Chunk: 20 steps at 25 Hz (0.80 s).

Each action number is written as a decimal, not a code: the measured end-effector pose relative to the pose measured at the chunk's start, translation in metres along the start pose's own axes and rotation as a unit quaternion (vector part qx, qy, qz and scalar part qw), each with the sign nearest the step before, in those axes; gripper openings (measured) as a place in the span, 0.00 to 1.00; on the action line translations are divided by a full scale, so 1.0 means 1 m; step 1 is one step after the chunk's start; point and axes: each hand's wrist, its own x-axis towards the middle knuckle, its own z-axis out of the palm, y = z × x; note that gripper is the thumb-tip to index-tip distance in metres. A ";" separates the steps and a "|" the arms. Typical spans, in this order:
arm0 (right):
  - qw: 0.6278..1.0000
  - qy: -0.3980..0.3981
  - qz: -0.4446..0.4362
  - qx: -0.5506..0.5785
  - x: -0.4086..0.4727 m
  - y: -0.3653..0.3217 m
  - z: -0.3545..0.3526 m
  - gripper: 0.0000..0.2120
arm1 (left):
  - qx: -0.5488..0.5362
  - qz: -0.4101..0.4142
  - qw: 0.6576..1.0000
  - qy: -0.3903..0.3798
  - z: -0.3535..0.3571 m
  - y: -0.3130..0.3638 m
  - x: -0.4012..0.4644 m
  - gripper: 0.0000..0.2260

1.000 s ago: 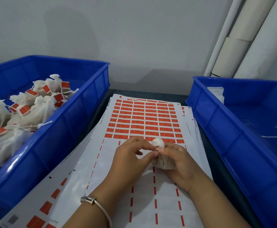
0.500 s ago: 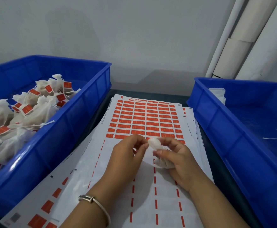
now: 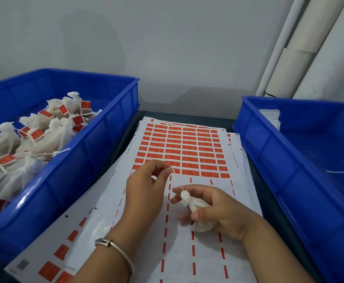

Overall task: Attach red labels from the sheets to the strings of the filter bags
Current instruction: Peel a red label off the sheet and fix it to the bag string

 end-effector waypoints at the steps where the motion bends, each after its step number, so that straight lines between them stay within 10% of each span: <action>1: 1.000 0.000 -0.003 0.013 -0.002 -0.001 -0.001 0.18 | -0.005 0.002 1.000 -0.017 0.001 0.001 -0.002 0.11; 15: 0.977 0.211 -0.020 0.018 -0.007 -0.014 -0.018 0.05 | 0.074 0.026 0.988 -0.136 0.036 0.044 0.024 0.04; 20: 0.908 0.330 -0.033 0.255 -0.020 -0.003 -0.055 0.08 | 0.116 -0.008 0.970 -0.212 0.105 0.030 0.015 0.18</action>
